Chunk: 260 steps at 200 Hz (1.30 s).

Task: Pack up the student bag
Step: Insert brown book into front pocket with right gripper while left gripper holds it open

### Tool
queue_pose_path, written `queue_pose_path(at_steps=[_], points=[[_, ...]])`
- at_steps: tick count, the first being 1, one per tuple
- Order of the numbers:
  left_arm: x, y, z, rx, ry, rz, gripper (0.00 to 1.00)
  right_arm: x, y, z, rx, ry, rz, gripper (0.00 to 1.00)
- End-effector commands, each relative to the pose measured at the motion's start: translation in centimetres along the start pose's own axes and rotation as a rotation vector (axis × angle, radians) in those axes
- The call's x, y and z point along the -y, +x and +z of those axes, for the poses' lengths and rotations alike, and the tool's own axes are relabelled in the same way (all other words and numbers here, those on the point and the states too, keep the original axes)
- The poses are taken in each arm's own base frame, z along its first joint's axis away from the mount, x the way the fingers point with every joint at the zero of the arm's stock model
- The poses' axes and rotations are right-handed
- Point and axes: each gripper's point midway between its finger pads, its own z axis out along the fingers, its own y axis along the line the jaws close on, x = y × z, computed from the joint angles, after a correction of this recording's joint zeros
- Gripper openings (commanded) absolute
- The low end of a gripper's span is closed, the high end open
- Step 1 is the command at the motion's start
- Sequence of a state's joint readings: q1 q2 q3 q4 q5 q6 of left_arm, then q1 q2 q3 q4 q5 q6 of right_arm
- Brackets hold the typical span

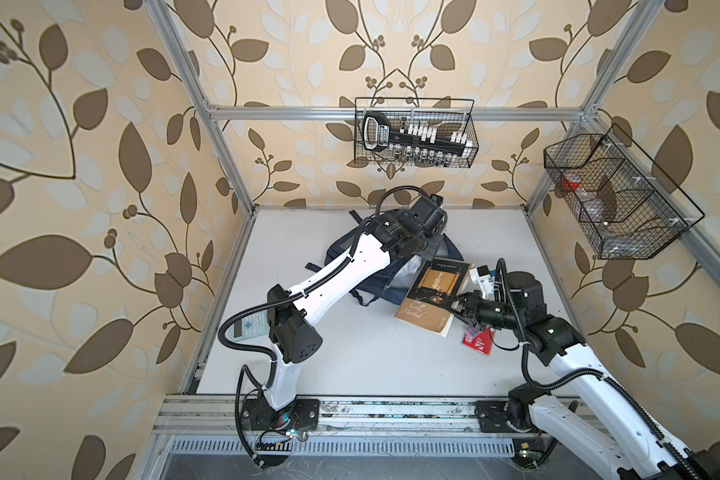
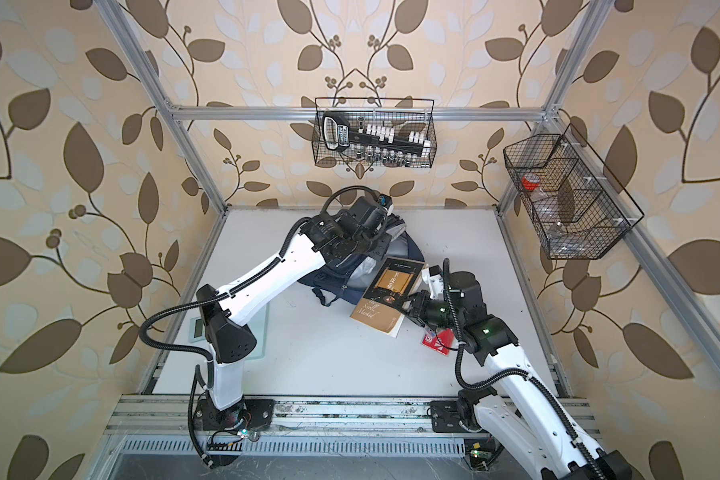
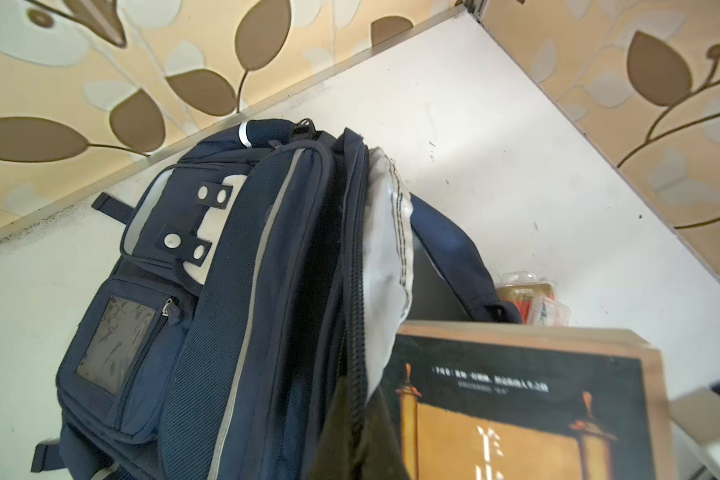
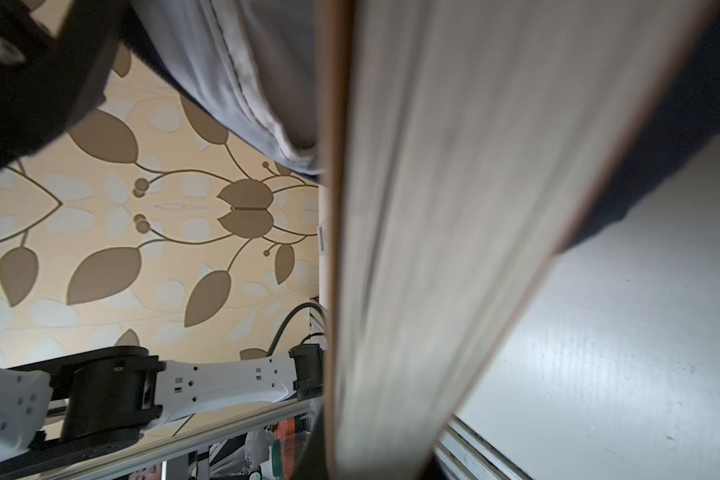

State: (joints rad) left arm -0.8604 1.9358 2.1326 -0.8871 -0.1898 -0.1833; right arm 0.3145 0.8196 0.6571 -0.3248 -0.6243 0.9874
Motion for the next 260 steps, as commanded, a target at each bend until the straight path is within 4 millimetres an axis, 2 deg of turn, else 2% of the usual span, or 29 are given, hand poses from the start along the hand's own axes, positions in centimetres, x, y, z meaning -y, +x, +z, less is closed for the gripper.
queue_pose_path(at_steps=[1,20,23,58,85,109,141,167,177,184,202,219,248,260], points=[[1.4,-4.3,-6.6,0.188,0.119,-0.032,0.0,-3.1,-2.6,0.2,0.086,-0.11,-0.018,0.0],[2.8,-4.2,-8.2,0.211,0.225,-0.015,0.0,-3.8,-3.2,1.3,0.06,-0.147,0.002,0.0],[2.9,-3.6,-7.9,0.196,0.238,-0.011,0.0,-3.8,-3.5,1.4,0.064,-0.143,0.003,0.0],[3.6,-2.6,-10.0,0.206,0.32,-0.013,0.0,-4.4,-6.0,3.2,0.099,-0.155,-0.004,0.0],[3.8,-2.4,-11.0,0.21,0.35,-0.041,0.0,-3.1,-8.1,4.9,0.184,-0.079,-0.014,0.0],[4.4,-2.4,-11.0,0.211,0.393,-0.074,0.0,-3.3,-7.4,8.1,0.187,-0.067,-0.021,0.0],[5.2,-2.2,-9.8,0.18,0.422,-0.113,0.0,-4.4,-6.0,12.0,0.216,-0.08,-0.049,0.0],[5.0,-1.8,-9.0,0.163,0.412,-0.134,0.0,-3.3,-6.4,14.2,0.205,-0.051,-0.022,0.0],[4.7,-1.6,-8.5,0.155,0.406,-0.15,0.0,-2.9,-6.1,15.1,0.17,-0.027,-0.03,0.15],[4.3,-1.3,-8.0,0.143,0.403,-0.168,0.0,-2.5,-5.8,15.5,0.147,-0.006,-0.032,0.29],[3.1,-0.4,-6.7,0.109,0.394,-0.221,0.0,-1.3,-5.2,14.6,0.145,0.044,-0.041,0.53],[1.8,0.8,-5.4,0.084,0.375,-0.26,0.0,-0.2,-4.7,12.6,0.166,0.098,-0.063,0.67],[0.5,2.8,-2.9,0.021,0.389,-0.333,0.0,2.9,-3.2,8.4,0.172,0.268,-0.13,0.79],[0.5,3.5,-2.0,-0.008,0.413,-0.359,0.0,4.1,-2.1,6.8,0.152,0.314,-0.152,0.81]])
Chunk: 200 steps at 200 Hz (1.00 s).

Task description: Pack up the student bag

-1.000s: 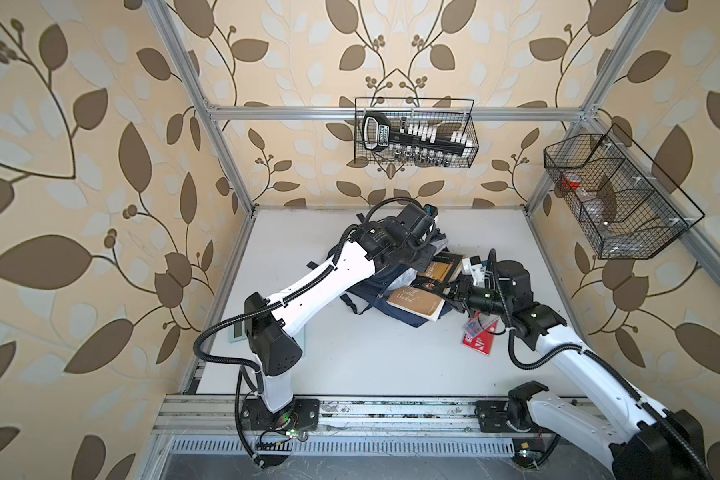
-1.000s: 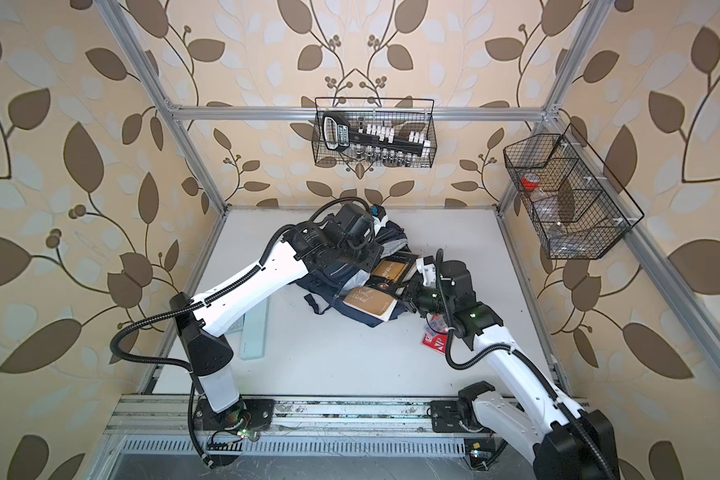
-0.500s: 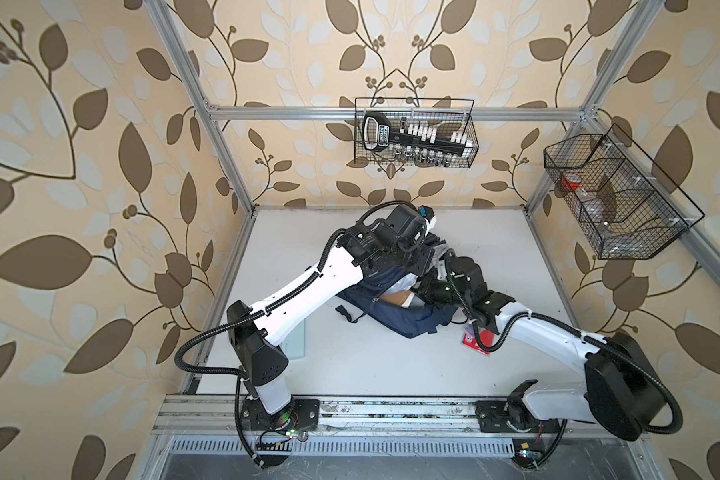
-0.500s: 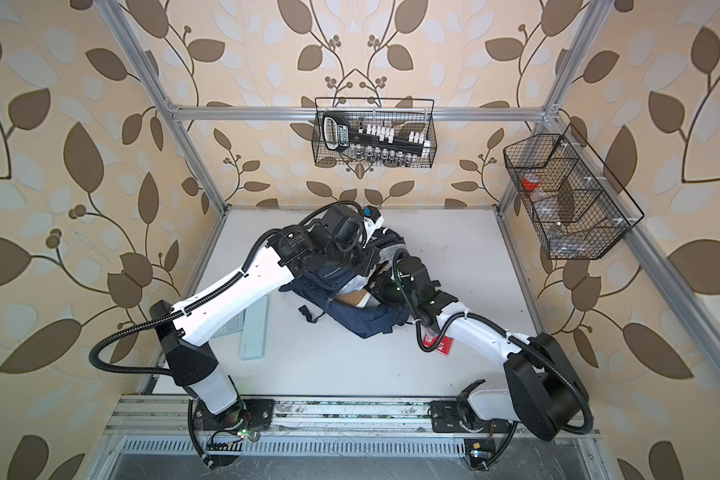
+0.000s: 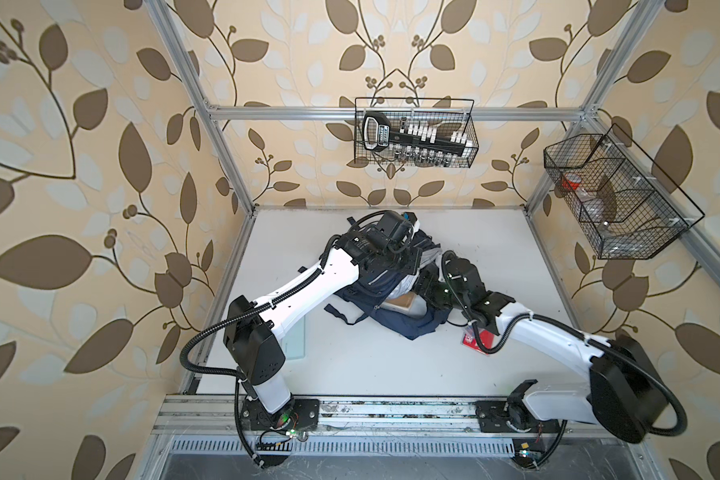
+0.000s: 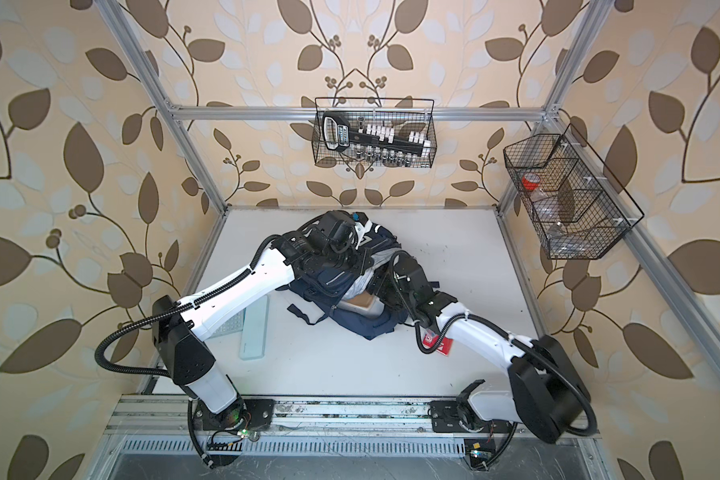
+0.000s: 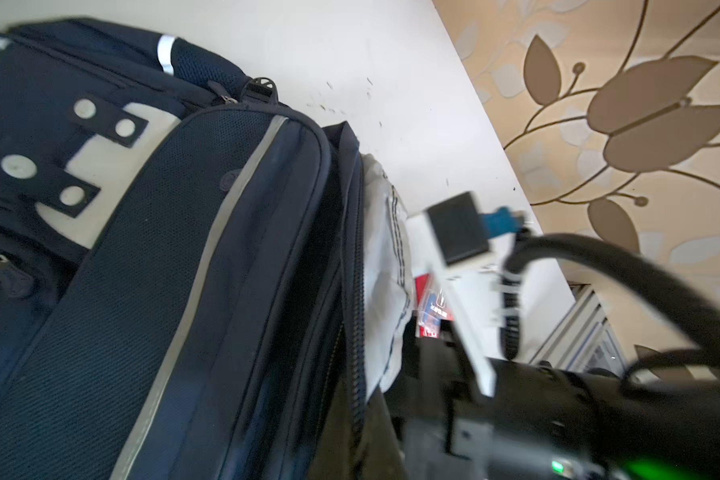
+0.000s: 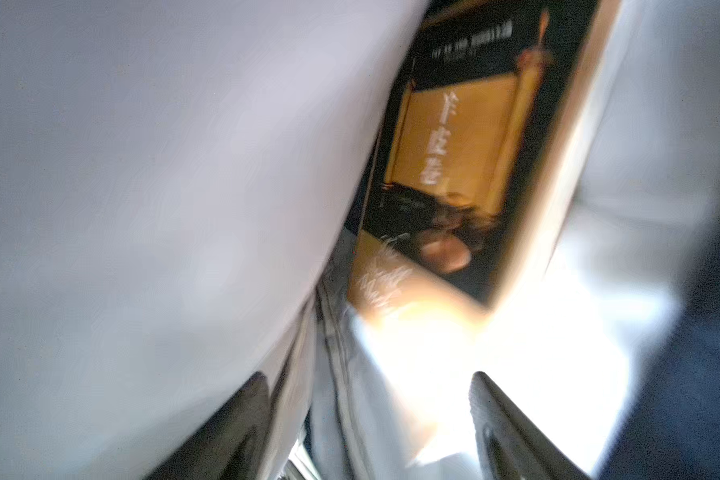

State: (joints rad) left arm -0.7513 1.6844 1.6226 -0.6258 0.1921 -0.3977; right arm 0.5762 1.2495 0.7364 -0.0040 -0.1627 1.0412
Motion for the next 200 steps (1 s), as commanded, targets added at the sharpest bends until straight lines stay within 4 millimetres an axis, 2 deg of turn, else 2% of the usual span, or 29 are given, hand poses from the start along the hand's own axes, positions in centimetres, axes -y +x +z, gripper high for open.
queue_pose_path(at_steps=[1,26,45,59,78,91,110,118,124,135,143,155,171,190,200], points=[[2.1,-2.3,-1.7,0.088,0.147,-0.052,0.0,2.7,1.0,-3.0,0.002,0.112,-0.101,0.81],[1.7,-1.8,-0.3,0.068,0.164,-0.085,0.0,5.5,2.9,-5.8,-0.036,0.192,-0.137,0.77],[1.9,-1.3,1.1,0.036,0.203,-0.11,0.0,5.6,3.8,-7.4,-0.041,0.161,-0.156,0.7],[1.9,-0.5,2.1,-0.013,0.222,-0.148,0.22,5.1,4.4,-8.1,-0.048,0.117,-0.179,0.64],[0.3,0.4,2.0,-0.034,0.175,-0.216,0.34,4.6,5.5,-8.3,-0.079,0.097,-0.223,0.57],[-2.2,1.0,1.0,-0.013,0.1,-0.292,0.42,4.5,6.3,-8.1,-0.093,0.121,-0.261,0.52],[-6.8,2.6,-2.1,0.028,-0.027,-0.42,0.52,3.7,8.1,-7.5,-0.124,0.141,-0.335,0.47],[-9.0,3.9,-3.3,0.034,-0.099,-0.473,0.55,3.3,8.9,-7.1,-0.134,0.148,-0.363,0.45],[-10.1,4.6,-5.0,0.062,-0.132,-0.498,0.56,2.8,9.5,-6.8,-0.14,0.149,-0.385,0.44],[-12.3,6.6,-6.1,0.063,-0.191,-0.553,0.57,1.9,10.8,-6.1,-0.159,0.149,-0.421,0.42],[-13.6,8.5,-6.2,0.04,-0.208,-0.595,0.56,1.2,11.7,-5.5,-0.171,0.147,-0.44,0.42],[-14.5,10.5,-5.8,0.007,-0.18,-0.657,0.53,0.0,13.0,-4.6,-0.188,0.145,-0.46,0.43],[-14.8,12.4,-4.7,-0.027,-0.121,-0.719,0.47,-1.6,14.8,-3.0,-0.206,0.143,-0.492,0.52],[-14.6,12.7,-3.6,-0.028,-0.053,-0.738,0.48,-2.9,16.3,-1.1,-0.222,0.19,-0.462,0.55],[-14.6,13.1,-2.8,-0.046,-0.035,-0.778,0.49,-3.5,16.9,-0.4,-0.23,0.203,-0.454,0.52]])
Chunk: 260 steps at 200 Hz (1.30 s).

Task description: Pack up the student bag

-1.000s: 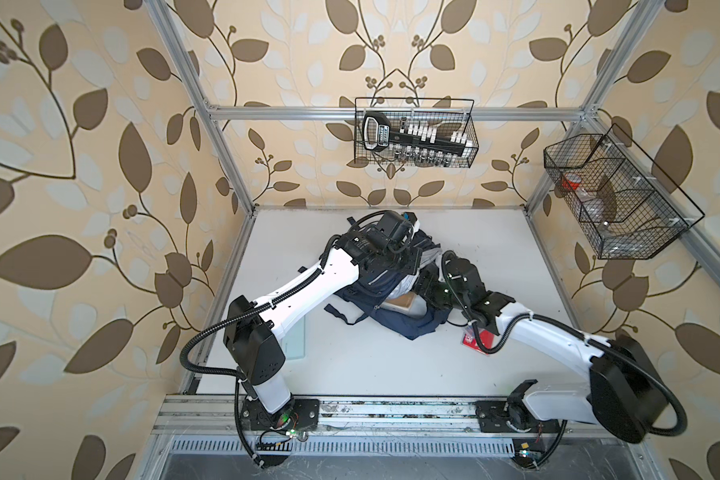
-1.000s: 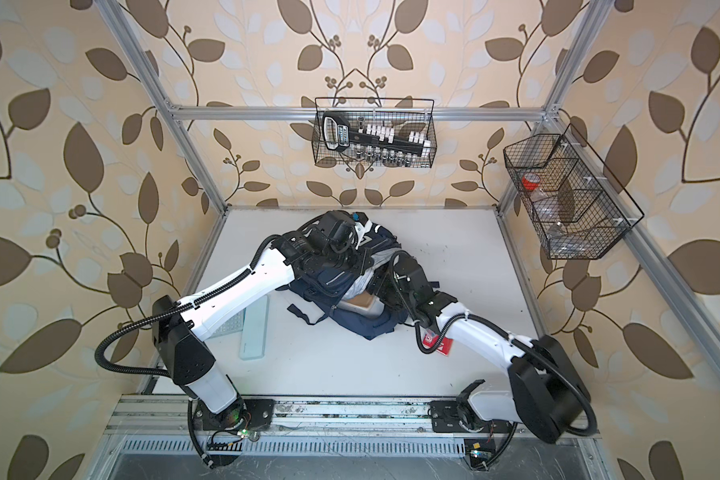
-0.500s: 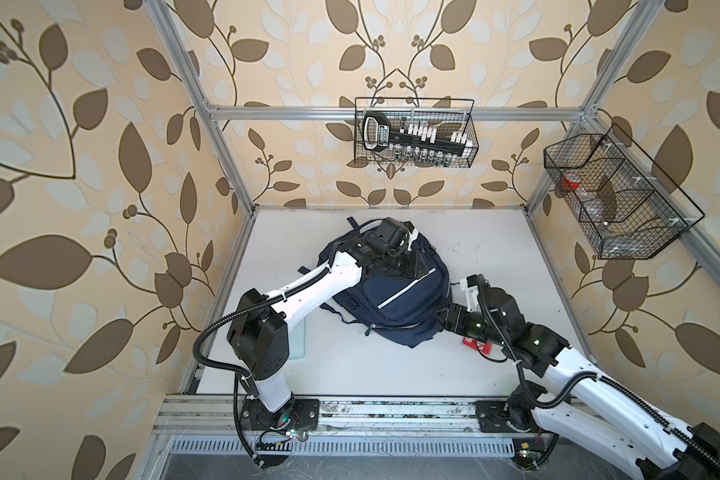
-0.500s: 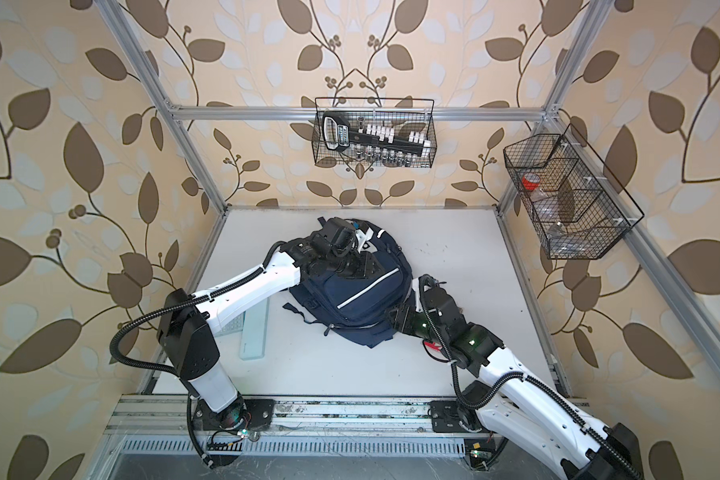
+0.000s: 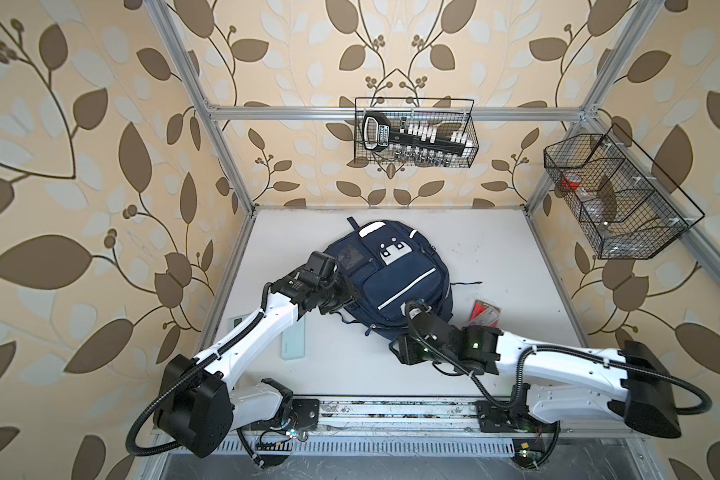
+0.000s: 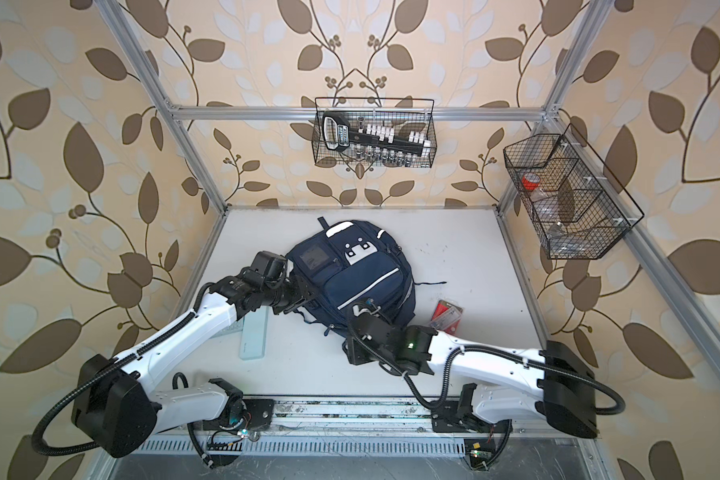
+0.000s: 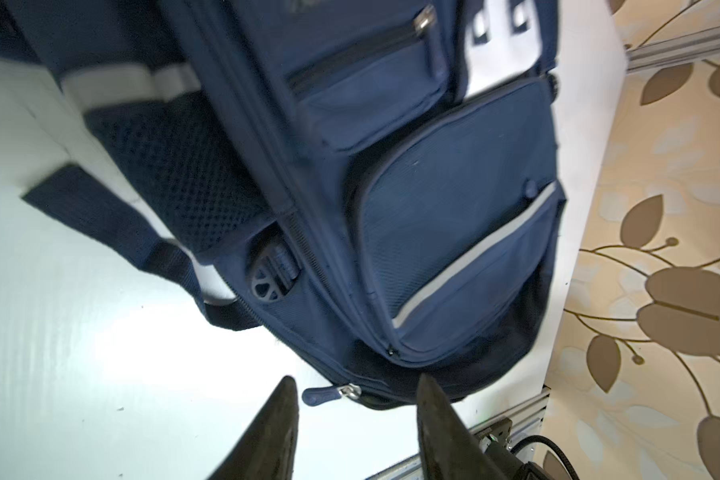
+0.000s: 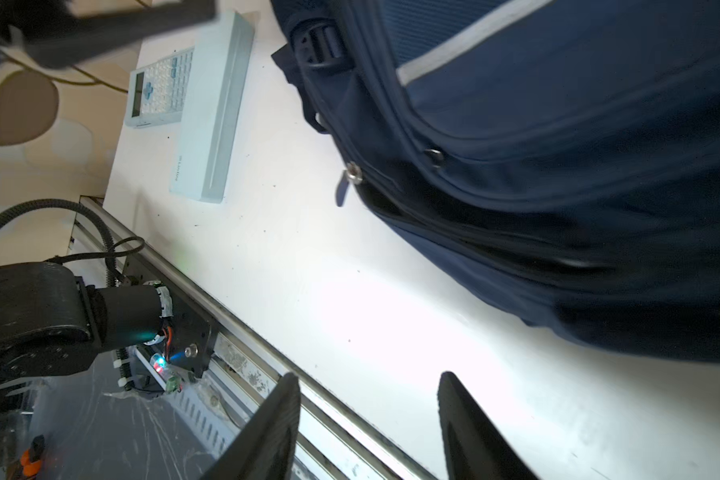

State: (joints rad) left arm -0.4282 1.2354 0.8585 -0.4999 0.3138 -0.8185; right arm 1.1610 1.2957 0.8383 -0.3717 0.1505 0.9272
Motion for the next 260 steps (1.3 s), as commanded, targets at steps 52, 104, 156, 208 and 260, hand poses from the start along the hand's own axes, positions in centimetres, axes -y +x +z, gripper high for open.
queue_pose_path(at_steps=[52,104,156,208,260], points=[[0.6,1.5,5.1,-0.164,0.145,-0.209,0.5,-2.8,-0.9,3.5,0.043,0.065,0.164,0.42],[-1.5,2.7,7.9,-0.233,0.108,-0.253,0.41,-3.2,-0.9,5.2,0.015,0.089,0.172,0.36],[-2.8,2.9,4.9,-0.192,0.031,-0.213,0.48,-3.2,-1.4,7.2,0.005,0.153,0.198,0.21],[-5.2,3.7,3.0,-0.203,-0.08,-0.213,0.55,-1.9,-1.1,8.9,0.005,0.241,0.289,0.33],[-4.2,3.8,4.0,-0.234,-0.001,-0.228,0.52,-0.5,-1.9,10.9,0.017,0.261,0.379,0.41]])
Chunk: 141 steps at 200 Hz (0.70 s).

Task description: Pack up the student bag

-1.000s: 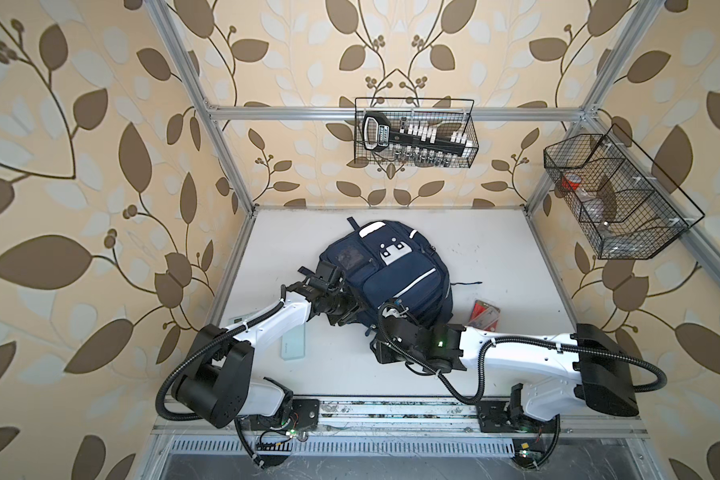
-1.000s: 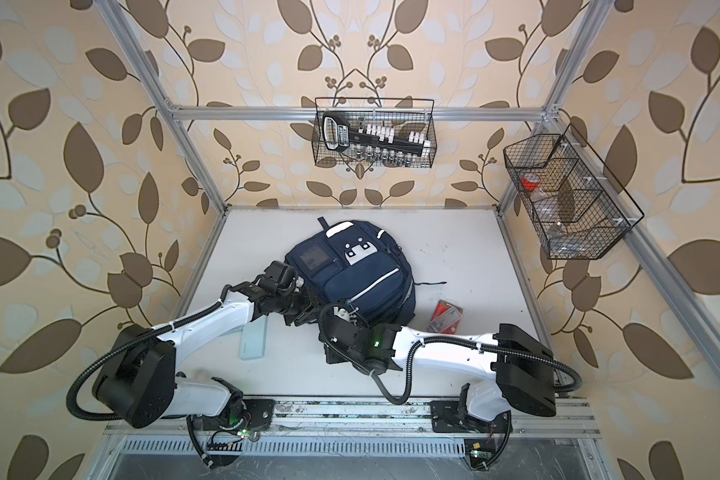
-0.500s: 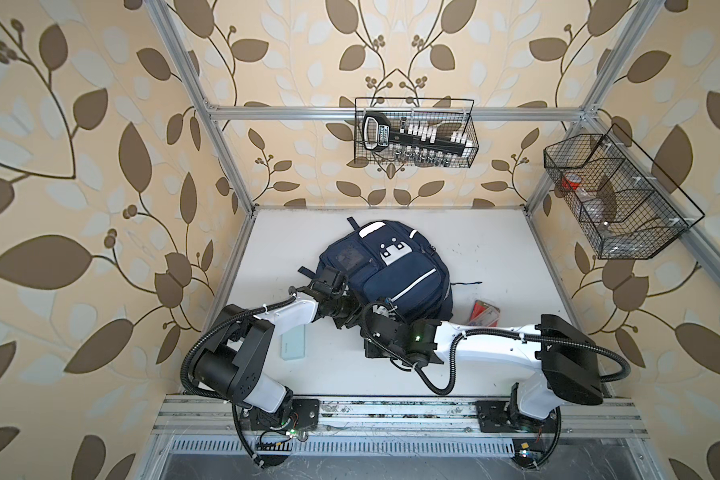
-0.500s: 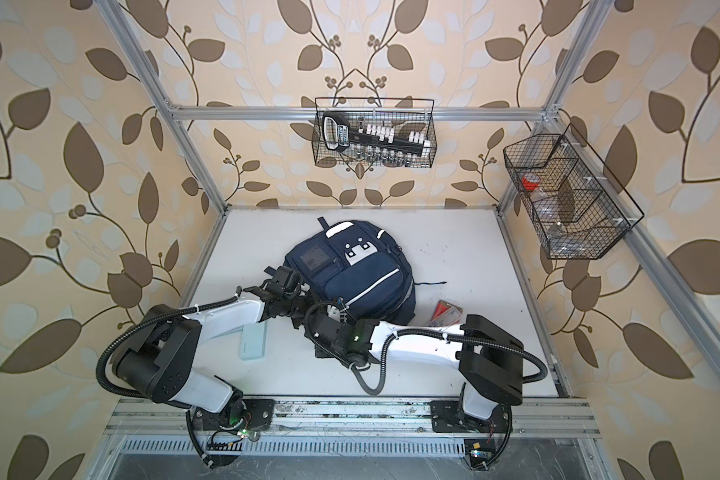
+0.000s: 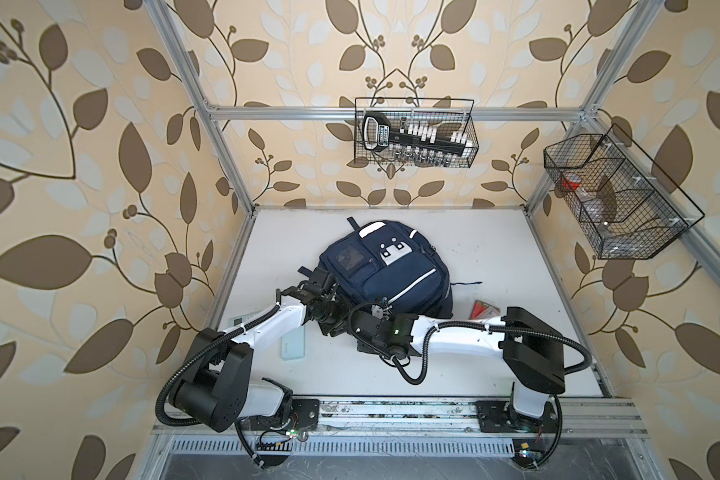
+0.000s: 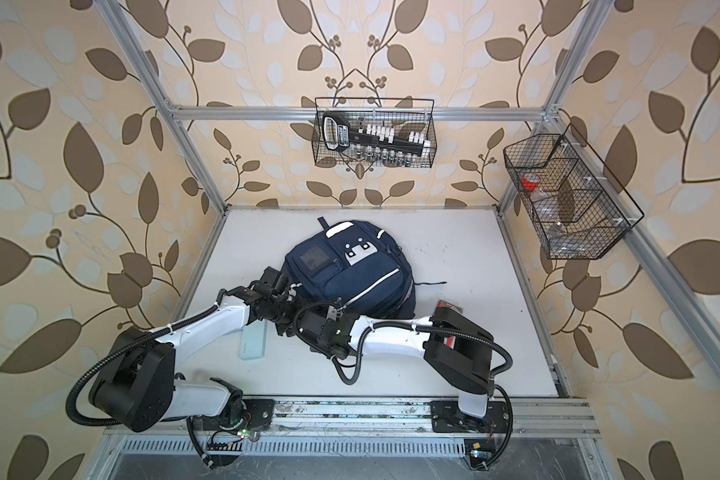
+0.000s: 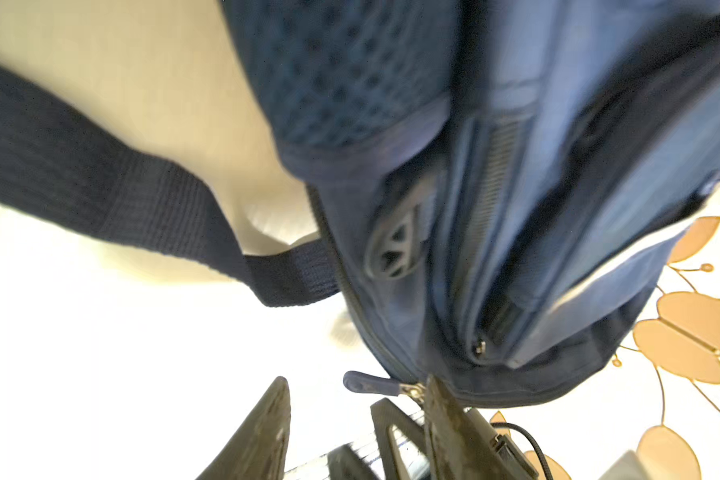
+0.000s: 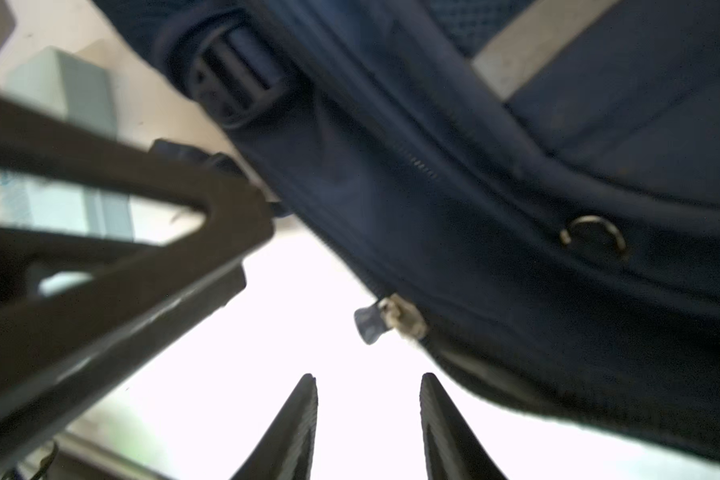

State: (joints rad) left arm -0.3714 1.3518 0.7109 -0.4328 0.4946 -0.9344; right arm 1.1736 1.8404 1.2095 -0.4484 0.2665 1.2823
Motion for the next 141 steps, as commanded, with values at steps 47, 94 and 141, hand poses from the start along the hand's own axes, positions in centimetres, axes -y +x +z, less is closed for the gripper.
queue_pose_path(at_steps=[47,94,141], points=[[1.2,0.0,-0.3,-0.011,0.054,0.035,0.52,-1.0,-2.6,2.1,0.048,-0.095,0.133,0.31],[1.1,0.0,1.1,-0.047,0.086,0.005,0.52,-0.2,-2.7,2.2,0.045,-0.086,0.165,0.09],[2.0,-0.4,1.3,-0.03,0.149,-0.016,0.52,0.6,-2.3,1.1,0.011,-0.106,0.154,0.0]])
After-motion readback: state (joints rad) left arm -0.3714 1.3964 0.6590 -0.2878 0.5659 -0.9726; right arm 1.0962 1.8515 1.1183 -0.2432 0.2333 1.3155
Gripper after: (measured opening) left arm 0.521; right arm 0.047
